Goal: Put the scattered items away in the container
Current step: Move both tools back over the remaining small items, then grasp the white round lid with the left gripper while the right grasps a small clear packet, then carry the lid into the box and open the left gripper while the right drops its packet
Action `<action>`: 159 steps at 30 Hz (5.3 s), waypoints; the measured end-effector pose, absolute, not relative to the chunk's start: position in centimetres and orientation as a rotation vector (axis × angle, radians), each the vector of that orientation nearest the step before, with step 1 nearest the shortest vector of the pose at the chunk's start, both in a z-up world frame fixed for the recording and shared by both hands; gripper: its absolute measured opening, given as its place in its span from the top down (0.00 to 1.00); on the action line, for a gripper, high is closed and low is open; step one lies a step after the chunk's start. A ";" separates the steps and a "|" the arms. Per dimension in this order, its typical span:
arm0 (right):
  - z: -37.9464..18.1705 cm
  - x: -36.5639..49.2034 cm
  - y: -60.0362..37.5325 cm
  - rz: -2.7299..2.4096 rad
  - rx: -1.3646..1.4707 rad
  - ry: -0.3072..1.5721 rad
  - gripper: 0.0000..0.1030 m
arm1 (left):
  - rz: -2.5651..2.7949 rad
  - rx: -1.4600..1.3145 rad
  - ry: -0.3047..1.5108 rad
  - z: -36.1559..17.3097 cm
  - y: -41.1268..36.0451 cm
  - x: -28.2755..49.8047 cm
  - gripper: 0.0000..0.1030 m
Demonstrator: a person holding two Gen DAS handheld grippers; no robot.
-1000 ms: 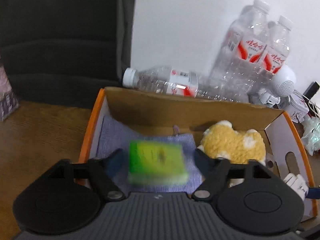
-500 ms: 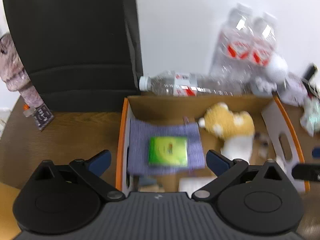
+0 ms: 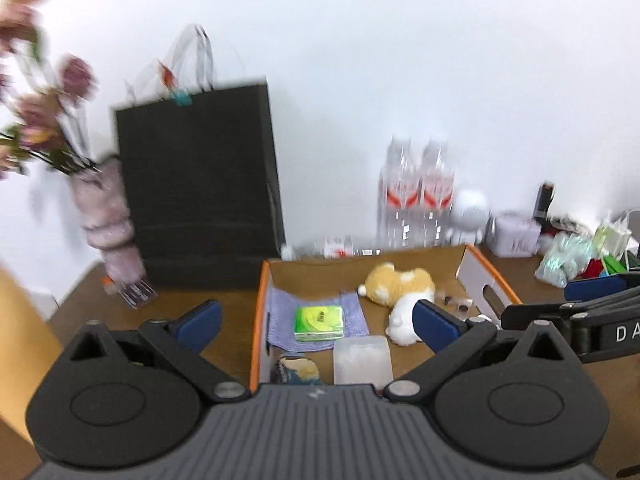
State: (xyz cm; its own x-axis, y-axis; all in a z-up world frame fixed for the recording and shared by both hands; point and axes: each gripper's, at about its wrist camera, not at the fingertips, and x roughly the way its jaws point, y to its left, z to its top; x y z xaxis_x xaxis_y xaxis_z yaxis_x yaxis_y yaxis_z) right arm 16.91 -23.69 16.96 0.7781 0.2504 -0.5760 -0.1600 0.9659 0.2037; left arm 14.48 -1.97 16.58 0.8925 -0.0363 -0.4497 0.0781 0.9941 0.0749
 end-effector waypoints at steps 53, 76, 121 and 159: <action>0.1 2.6 -20.1 0.087 0.078 0.679 0.00 | -0.048 -0.007 0.698 0.8 -0.3 3.4 0.00; 0.2 3.1 -20.1 0.134 0.122 0.665 0.00 | -0.012 -0.088 0.678 1.0 1.2 3.7 0.00; 2.0 13.8 -18.0 0.323 -0.019 0.647 0.90 | -0.310 0.117 0.697 1.3 6.8 20.7 0.32; 14.9 9.4 -25.7 0.297 0.109 0.381 0.89 | -0.296 -0.006 0.567 14.4 1.0 16.1 0.61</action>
